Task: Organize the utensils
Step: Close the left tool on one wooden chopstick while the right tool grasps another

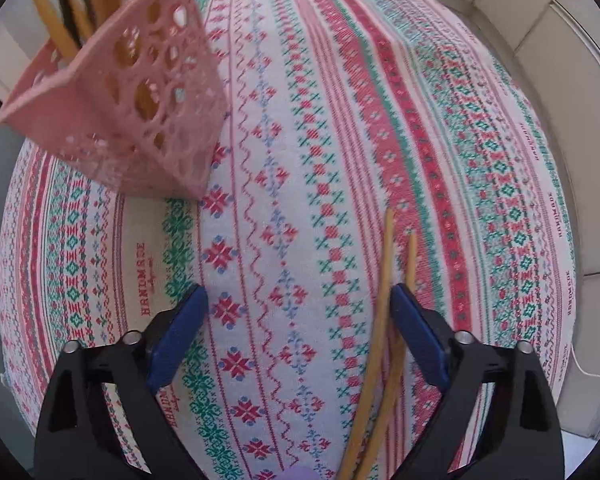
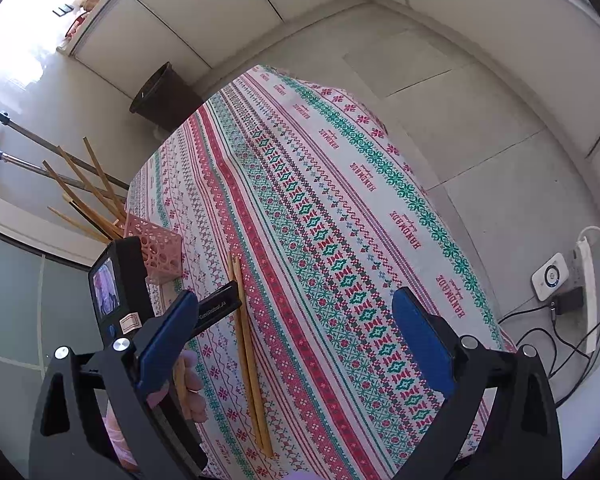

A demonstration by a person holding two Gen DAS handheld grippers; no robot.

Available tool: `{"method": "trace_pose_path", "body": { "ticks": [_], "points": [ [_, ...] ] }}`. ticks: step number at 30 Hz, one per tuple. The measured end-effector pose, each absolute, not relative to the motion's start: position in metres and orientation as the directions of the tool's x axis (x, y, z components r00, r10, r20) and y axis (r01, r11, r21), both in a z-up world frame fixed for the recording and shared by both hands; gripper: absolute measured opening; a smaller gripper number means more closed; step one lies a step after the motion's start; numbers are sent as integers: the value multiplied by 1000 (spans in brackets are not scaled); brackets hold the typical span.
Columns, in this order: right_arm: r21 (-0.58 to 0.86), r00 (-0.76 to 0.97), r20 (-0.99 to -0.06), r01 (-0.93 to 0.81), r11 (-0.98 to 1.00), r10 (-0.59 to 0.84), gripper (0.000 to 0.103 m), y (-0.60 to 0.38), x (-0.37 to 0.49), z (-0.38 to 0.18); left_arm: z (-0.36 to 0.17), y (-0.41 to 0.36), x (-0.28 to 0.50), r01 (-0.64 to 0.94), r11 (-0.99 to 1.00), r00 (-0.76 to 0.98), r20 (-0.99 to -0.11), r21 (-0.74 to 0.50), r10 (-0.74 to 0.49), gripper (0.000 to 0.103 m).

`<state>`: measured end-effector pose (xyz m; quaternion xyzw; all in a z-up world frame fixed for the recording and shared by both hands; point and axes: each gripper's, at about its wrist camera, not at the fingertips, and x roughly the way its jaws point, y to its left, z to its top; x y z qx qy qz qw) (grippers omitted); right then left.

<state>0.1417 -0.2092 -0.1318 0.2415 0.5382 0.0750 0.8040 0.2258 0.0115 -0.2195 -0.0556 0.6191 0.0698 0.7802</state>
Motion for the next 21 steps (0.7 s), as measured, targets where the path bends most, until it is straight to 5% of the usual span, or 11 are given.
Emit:
{"method": "trace_pose_path", "body": {
  "ticks": [4,9,15,21],
  "points": [
    [476,403,-830,153,866,385,95,-214,143,-136,-219,-13,240,-107,994,244,-970,-26,1,64],
    [486,389,-834,184,854,391,95,-219,145,-139,-218,-36,250,-20,999,267,-963,-42,-35,29],
    [520,372,-824,195,832,428,95,-214,148,-141,-222,-42,251,37,997,280,-957,-63,-71,6],
    [500,342,-842,199,843,418,95,-202,154,-147,-224,-32,247,57,994,281,-954,-97,-109,5]
  ]
}}
